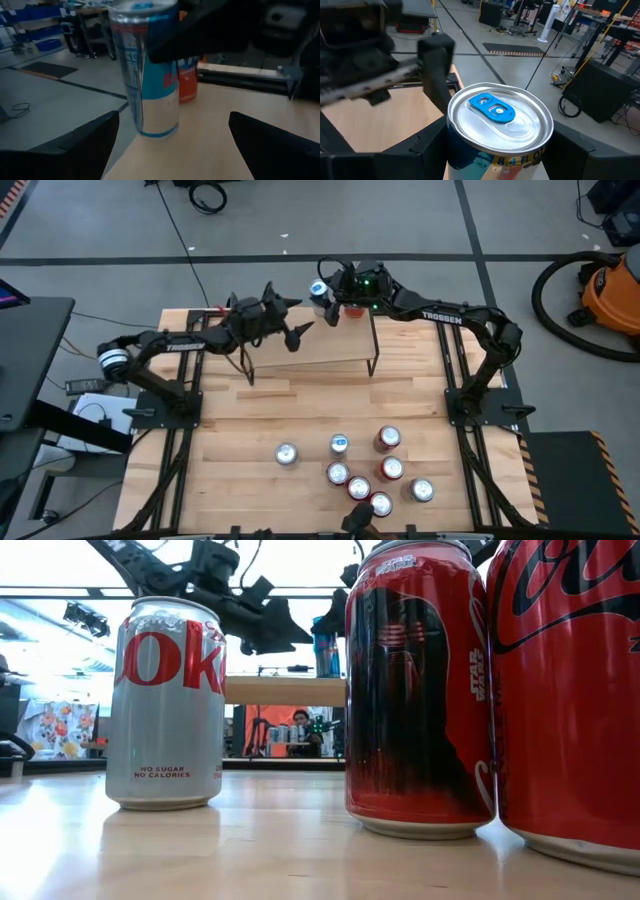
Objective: Place canned beverage on shelf
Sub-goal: Put the right blue soda can on the shelf
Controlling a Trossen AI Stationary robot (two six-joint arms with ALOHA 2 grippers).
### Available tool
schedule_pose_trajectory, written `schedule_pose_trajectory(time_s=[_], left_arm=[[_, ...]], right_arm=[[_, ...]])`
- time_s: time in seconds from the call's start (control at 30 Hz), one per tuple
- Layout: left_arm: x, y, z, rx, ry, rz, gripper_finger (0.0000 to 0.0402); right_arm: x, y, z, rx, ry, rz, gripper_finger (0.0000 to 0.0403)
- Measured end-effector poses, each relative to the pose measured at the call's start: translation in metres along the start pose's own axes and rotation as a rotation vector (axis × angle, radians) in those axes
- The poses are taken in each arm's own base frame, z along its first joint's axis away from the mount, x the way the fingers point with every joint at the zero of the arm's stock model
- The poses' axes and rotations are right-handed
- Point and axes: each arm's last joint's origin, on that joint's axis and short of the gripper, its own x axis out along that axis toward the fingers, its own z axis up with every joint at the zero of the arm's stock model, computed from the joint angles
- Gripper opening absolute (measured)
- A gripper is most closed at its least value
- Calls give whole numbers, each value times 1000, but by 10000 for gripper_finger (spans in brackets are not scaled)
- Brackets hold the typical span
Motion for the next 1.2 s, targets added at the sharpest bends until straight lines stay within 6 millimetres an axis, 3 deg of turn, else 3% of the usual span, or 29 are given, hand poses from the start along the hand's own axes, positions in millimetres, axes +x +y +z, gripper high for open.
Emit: schedule_pose_trajectory(time_s=[0.3, 0.87, 1.2], left_arm=[[29, 14, -7, 8, 9, 12, 389], [59, 25, -12, 18, 15, 16, 385], [60, 26, -13, 17, 25, 18, 282]], right_arm=[[0, 0, 0, 4, 6, 0, 264], [0, 0, 0, 30, 7, -4, 264], [0, -1, 0, 31, 10, -23, 264]])
